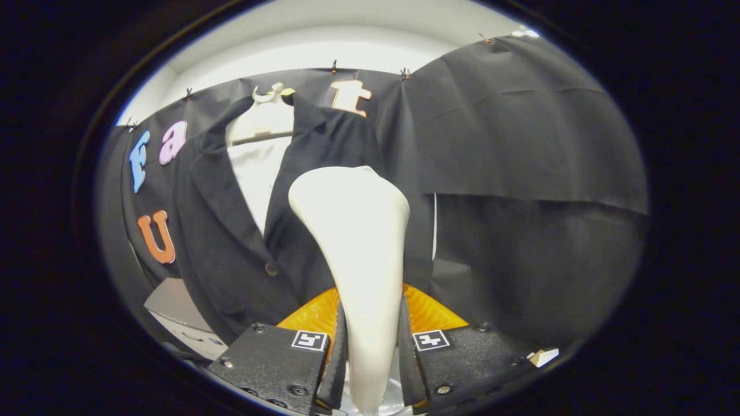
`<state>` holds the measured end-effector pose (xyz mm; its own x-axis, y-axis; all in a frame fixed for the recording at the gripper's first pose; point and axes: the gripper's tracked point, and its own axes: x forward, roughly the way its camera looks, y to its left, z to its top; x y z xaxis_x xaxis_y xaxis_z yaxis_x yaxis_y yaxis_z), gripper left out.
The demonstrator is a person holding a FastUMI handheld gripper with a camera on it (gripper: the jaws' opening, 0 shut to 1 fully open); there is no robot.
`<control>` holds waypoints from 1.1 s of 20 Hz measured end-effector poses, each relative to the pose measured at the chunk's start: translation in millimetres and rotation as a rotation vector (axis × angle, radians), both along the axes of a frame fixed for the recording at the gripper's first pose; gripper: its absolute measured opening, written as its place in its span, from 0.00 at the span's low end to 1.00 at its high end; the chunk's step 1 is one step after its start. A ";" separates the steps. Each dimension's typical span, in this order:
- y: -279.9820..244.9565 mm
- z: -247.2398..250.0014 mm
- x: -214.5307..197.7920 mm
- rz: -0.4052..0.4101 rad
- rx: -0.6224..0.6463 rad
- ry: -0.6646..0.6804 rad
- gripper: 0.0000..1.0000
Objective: Iron the clothes twice with a garment steamer, once on the left side and once on the right side.
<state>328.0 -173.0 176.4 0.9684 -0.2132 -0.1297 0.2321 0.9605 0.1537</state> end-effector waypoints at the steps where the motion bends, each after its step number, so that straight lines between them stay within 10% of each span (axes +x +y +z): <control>1: -3.5 14.5 9.8 0.009 0.005 -0.011 0.41; 10: 1.6 80.9 86.1 0.036 -0.011 -0.015 0.41; 22: 17.2 31.1 114.1 -0.046 -0.137 0.103 0.41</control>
